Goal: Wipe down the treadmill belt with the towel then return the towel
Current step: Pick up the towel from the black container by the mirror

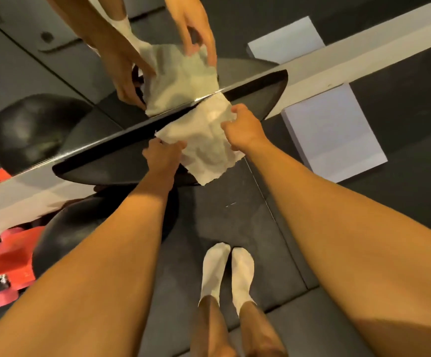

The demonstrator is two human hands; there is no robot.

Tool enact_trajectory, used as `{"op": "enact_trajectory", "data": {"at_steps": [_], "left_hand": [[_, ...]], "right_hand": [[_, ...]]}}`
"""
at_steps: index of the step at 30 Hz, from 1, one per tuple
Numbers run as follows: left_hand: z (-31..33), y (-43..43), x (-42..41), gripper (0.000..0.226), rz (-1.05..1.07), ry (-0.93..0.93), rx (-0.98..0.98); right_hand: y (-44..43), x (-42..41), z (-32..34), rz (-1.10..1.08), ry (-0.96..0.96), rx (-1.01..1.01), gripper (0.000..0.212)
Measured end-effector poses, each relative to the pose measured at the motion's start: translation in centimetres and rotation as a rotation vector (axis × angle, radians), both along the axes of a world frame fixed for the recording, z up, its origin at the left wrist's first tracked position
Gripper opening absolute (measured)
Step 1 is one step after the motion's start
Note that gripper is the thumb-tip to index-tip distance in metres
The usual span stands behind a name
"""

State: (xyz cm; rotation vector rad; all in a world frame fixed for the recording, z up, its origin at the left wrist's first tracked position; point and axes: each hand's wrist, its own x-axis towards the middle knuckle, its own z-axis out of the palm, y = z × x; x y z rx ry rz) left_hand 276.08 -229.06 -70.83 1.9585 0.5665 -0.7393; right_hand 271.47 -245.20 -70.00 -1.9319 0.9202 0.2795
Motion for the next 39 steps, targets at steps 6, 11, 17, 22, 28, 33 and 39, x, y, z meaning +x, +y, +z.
{"op": "enact_trajectory", "data": {"at_steps": [6, 11, 17, 22, 28, 33, 39], "left_hand": [[-1.4, -1.4, 0.9, 0.031, -0.083, 0.053, -0.077], [1.6, -2.4, 0.5, 0.034, -0.017, 0.031, -0.162], [10.2, -5.3, -1.9, 0.043, -0.137, -0.053, -0.269], [22.1, -12.5, -6.1, 0.039, -0.376, -0.226, -0.359], [36.0, -21.5, -15.1, 0.035, -0.723, -0.527, -0.496], [44.8, -27.9, -25.7, 0.031, -0.947, -0.688, -0.615], [50.8, -33.1, -42.5, 0.03, -1.09, -0.769, -0.765]], "right_hand": [[-0.6, 2.0, -1.9, -0.013, 0.062, -0.03, 0.057], [-1.1, 0.7, -0.4, 0.013, 0.082, 0.051, 0.024], [-2.9, -5.7, 9.1, -0.255, -0.099, 0.103, 0.029], [-6.3, -12.7, 22.0, -0.513, -0.256, 0.025, 0.04], [-10.1, -24.4, 36.7, -0.878, -0.56, -0.044, 0.053], [-12.9, -36.2, 44.9, -1.037, -0.744, -0.063, 0.031], [-15.3, -52.7, 50.2, -1.186, -0.765, -0.383, 0.027]]}}
